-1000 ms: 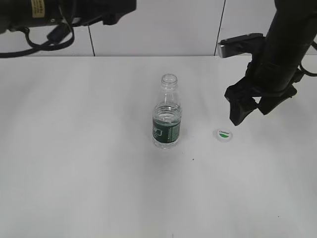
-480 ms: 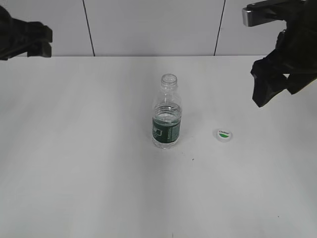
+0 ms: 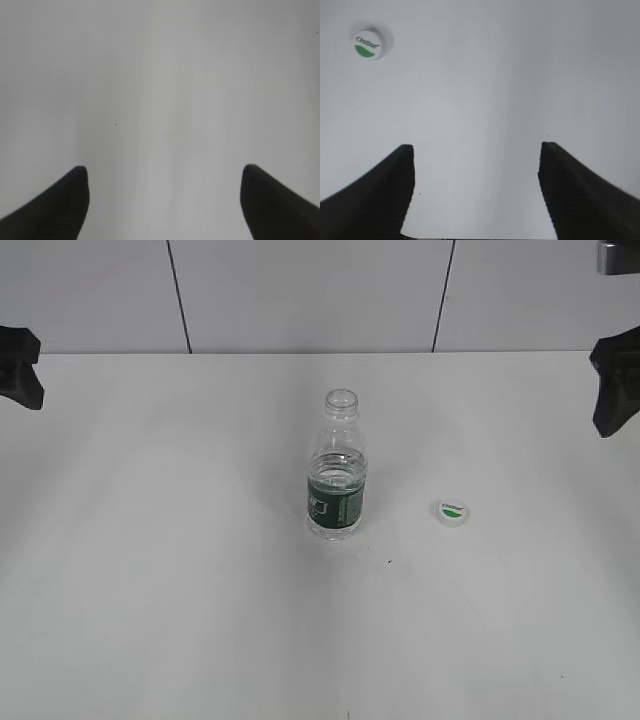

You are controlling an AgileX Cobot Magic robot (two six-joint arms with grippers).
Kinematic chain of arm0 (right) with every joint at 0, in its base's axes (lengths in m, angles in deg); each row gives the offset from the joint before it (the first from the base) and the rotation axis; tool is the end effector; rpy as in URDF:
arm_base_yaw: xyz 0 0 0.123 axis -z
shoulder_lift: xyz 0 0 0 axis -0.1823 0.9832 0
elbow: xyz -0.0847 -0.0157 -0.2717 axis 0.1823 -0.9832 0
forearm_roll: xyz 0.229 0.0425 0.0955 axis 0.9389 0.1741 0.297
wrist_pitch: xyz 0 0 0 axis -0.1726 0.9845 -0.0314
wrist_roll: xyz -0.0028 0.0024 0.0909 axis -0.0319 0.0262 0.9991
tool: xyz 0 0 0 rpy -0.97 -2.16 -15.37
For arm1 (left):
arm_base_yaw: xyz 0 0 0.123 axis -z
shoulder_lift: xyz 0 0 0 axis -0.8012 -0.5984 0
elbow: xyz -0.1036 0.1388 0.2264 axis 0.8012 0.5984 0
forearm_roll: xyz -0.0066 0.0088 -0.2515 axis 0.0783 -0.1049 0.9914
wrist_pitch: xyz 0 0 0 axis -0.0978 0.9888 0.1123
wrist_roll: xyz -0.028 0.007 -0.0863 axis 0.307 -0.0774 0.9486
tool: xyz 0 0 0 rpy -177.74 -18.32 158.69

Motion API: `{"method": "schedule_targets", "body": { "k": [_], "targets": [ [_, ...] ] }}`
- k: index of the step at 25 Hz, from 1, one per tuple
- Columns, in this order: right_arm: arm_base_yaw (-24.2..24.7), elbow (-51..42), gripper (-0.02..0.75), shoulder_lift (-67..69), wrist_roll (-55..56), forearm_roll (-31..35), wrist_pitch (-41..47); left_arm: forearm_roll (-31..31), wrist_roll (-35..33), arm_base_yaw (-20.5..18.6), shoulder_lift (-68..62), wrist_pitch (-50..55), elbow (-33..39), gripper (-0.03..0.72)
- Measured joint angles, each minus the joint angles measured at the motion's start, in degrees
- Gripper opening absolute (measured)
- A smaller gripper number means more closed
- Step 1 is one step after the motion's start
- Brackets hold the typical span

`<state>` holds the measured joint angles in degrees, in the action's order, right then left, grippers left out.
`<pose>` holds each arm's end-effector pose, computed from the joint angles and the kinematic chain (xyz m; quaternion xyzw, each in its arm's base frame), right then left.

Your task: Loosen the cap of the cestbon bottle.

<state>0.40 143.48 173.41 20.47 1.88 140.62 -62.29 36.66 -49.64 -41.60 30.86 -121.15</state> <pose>0.3161 0.0564 0.2800 -0.1299 0.9869 0.0043 0.0956 0.3080 -0.0159 0.2704 -0.0318 0.9701 -0.0030 0.2406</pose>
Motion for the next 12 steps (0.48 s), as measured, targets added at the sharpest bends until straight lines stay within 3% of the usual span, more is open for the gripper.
{"method": "schedule_targets", "body": {
  "k": [8,12],
  "targets": [
    [4.4,0.0,0.588,0.0,2.3,0.0,-0.2,9.3,-8.0,-4.3,-1.0,4.3,-1.8,0.559],
    [4.4,0.0,0.588,0.0,2.5,0.0,-0.3,8.6,-9.8,-4.8,-1.2,7.5,-4.7,0.559]
  ]
}}
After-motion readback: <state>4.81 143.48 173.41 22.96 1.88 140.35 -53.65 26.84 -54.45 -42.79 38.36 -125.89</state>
